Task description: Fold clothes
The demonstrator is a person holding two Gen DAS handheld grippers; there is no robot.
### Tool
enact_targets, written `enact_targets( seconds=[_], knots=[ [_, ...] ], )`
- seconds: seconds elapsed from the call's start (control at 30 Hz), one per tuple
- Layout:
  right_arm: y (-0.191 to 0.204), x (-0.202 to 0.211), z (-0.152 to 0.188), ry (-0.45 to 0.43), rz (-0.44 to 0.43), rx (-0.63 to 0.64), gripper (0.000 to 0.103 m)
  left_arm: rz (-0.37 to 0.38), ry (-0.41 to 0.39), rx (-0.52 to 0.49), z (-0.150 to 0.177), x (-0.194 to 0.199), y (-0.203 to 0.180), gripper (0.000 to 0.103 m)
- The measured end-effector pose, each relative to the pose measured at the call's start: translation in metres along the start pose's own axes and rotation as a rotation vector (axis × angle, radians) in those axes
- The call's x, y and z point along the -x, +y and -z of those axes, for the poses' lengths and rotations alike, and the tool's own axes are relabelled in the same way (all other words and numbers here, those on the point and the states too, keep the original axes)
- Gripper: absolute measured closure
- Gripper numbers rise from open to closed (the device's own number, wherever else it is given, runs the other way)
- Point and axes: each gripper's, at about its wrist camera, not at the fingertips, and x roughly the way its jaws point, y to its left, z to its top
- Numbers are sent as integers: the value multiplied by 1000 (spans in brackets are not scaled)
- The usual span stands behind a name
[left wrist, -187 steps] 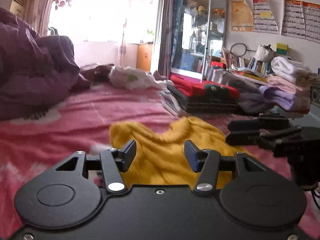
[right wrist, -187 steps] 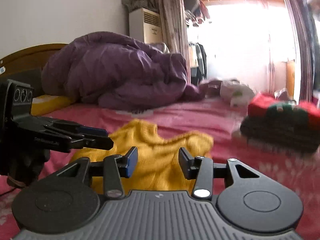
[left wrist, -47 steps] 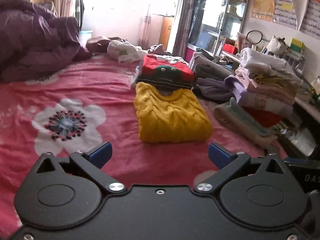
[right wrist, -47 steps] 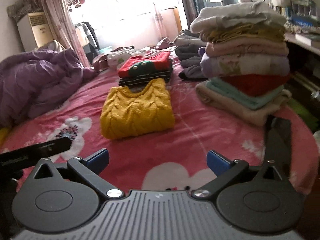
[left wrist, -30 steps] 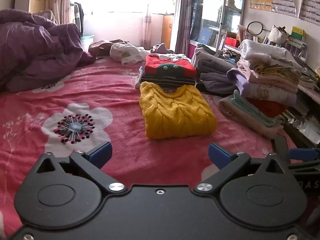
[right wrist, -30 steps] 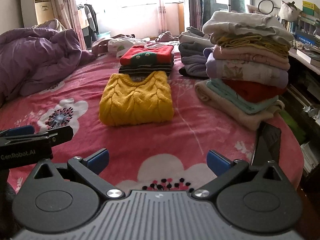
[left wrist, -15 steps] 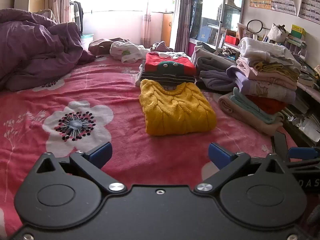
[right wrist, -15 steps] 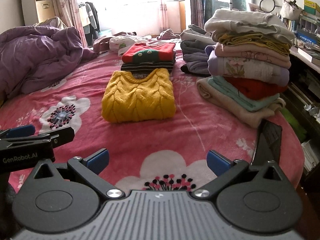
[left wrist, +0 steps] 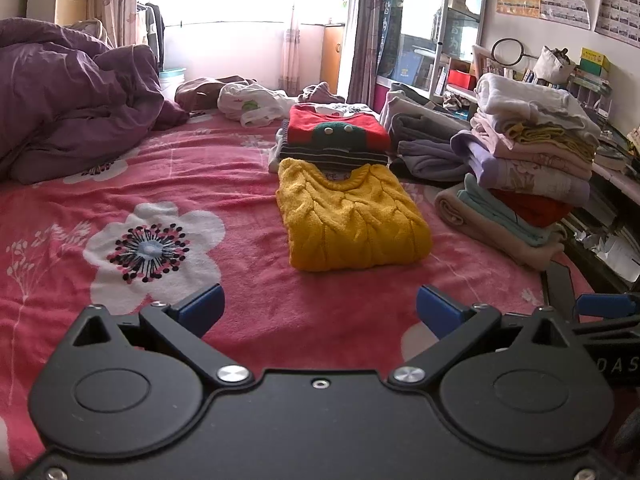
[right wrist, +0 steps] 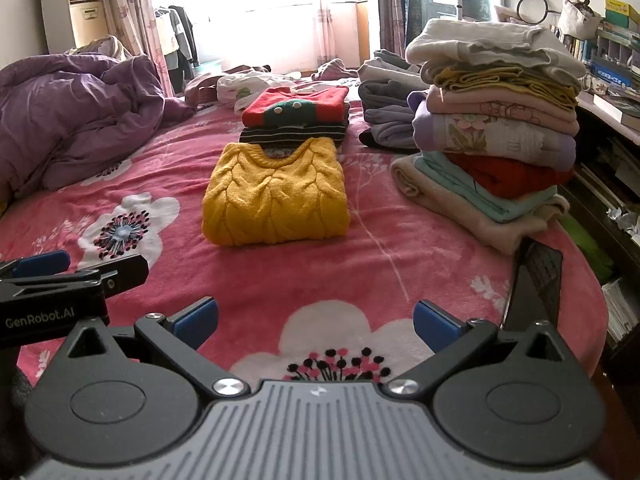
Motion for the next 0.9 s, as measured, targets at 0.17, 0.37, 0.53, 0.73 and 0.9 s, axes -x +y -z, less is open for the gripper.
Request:
enact_targets(
  seconds=[0.17, 0.37, 0.53, 0.73, 0.9],
  knots=[
    [0, 1, 0, 0, 2, 2, 0, -1, 0, -2, 0, 0, 0, 0],
    [1, 1, 0, -2, 4, 3, 0, -5, -2, -5, 0, 1, -1, 0],
    [1, 1, 0, -1, 4, 3, 0, -6, -1, -9, 0, 1, -1, 0],
    [2, 1, 0, -1, 6, 6, 0, -7, 0, -9, 0, 1, -1, 0],
    [3, 2, 1, 0, 7, 5, 0, -10, -1, -12, 1, 1, -1, 0]
  ],
)
